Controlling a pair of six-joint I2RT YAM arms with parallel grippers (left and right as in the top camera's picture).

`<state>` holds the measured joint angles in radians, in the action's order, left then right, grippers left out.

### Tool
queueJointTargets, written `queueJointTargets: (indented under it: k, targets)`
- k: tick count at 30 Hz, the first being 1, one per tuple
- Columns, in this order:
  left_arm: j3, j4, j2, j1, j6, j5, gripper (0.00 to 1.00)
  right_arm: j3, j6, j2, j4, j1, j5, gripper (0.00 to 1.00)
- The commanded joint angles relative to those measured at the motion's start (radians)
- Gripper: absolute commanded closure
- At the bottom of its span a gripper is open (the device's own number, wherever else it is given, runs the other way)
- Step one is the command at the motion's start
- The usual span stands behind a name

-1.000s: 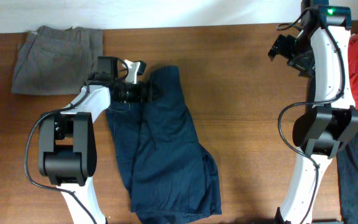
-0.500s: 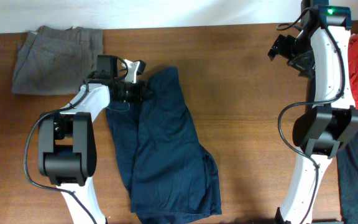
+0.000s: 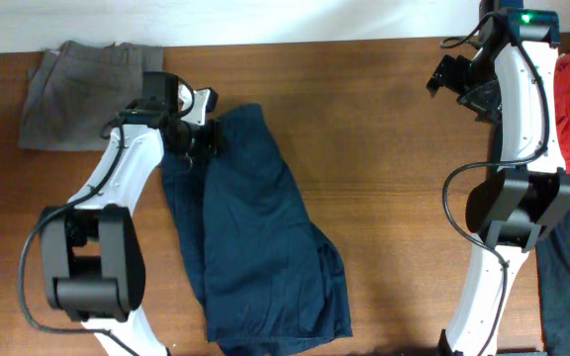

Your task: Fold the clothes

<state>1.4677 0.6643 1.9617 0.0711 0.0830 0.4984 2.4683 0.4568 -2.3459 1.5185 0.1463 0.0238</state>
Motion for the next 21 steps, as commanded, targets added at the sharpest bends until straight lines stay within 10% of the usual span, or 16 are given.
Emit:
queueJointTargets:
  k: [1,21]
  targets:
    - [0.02,0.021,-0.047,-0.003,0.04,-0.084,0.99,0.009,0.004,0.035,0.004,0.0,-0.002,0.01]
    - [0.189,0.365,-0.079,0.067,0.242,-0.563,0.99,0.009,0.004,0.035,0.004,0.0,-0.002,0.01]
